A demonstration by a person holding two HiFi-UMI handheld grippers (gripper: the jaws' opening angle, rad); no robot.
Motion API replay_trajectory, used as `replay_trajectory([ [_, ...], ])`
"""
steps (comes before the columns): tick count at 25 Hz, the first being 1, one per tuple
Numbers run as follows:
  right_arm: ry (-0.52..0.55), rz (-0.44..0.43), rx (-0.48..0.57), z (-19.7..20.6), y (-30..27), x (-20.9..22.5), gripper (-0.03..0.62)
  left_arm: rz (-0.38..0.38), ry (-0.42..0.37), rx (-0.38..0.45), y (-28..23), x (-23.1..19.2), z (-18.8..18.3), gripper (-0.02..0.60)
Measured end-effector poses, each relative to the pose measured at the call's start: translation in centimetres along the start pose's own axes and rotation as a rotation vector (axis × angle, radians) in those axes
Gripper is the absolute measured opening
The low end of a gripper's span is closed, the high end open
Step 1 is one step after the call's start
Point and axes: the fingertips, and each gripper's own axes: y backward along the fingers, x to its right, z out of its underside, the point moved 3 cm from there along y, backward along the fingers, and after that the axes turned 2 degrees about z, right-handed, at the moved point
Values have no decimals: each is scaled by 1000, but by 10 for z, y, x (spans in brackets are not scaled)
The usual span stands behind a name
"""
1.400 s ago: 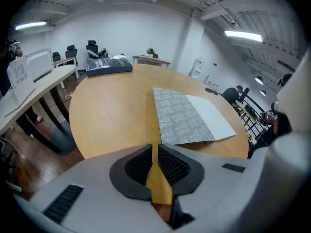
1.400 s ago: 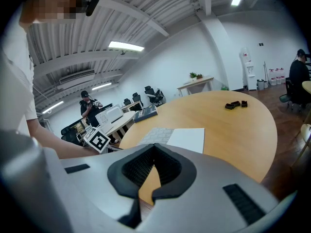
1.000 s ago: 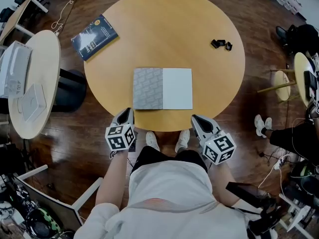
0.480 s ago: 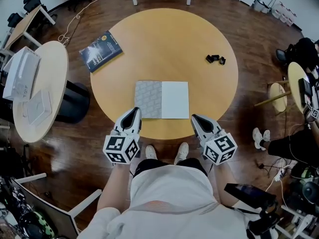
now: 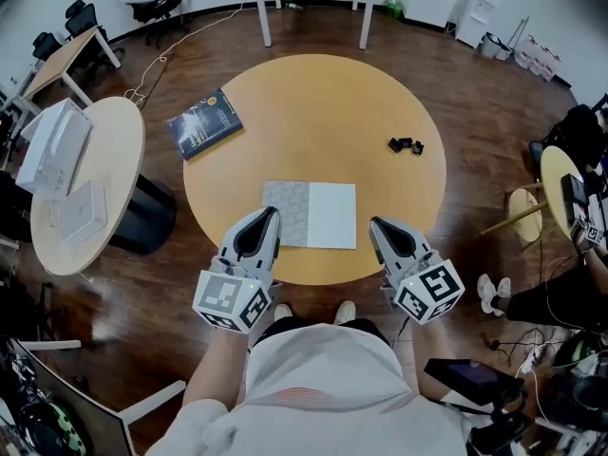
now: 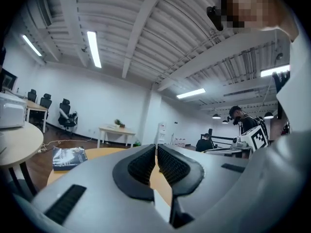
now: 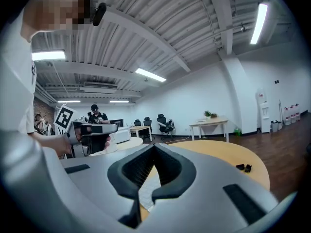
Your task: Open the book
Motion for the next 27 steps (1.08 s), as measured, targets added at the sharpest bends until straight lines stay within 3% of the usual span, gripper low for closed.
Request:
replay_trajectory([
  [11, 40, 8, 9, -12, 12, 5, -3, 11, 17, 2, -6, 14, 3, 26],
  [27, 17, 12, -14, 0, 11, 5, -3, 15, 32, -24, -10, 12, 14, 26],
])
